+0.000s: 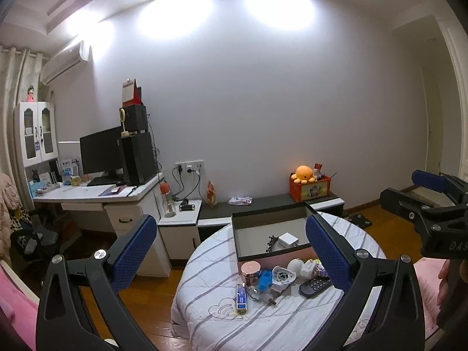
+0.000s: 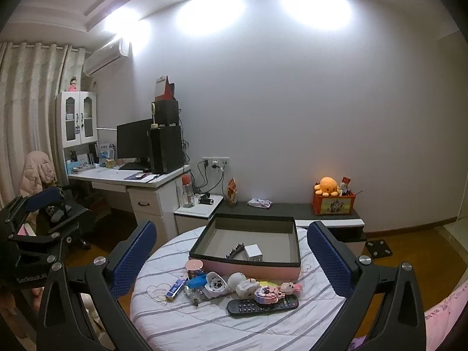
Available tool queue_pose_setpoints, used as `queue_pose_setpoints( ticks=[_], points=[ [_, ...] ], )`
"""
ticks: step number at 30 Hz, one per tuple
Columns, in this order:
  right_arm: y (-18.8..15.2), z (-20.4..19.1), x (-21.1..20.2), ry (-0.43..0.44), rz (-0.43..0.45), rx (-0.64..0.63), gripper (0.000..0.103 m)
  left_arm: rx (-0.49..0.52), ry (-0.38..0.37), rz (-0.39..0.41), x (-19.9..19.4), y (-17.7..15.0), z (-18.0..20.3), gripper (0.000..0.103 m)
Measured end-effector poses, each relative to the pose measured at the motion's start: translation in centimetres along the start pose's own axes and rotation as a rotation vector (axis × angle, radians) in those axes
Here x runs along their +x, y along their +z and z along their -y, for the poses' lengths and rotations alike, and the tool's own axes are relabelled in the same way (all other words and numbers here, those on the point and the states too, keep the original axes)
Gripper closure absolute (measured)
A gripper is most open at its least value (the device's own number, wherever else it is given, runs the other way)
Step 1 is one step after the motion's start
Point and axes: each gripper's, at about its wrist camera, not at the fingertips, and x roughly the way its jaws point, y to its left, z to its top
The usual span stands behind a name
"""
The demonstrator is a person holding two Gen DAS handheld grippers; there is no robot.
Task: Organize rigid objects
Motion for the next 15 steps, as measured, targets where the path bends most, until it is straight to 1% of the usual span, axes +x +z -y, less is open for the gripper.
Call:
queue_pose_setpoints(
  ticks=[4,7,10,15],
  points=[
    [-0.5,0.9,1.5,-0.01,-0.029,0.011,0.0,-0.005,-0.006,-0.032,2.0,-0.5,0.0,0.0],
    [-1.2,1.9,3.1,-0.027,-0.062,0.027,0.0,-0.004,0.003,-0.077,4.0,-1.3,-0.1,0.0],
    [-2.2,3.1,4.8,-0.042,-0.1,0.047,0.0,0.001,-0.004,-0.131,6.3,-2.4,-0.1,0.0],
    [-4.5,4.9,8.3,-0.073,-0.186,0.068,0.0,0.004,-0.003,-0.254,10.9,-5.3,-0.3,0.0]
  ],
)
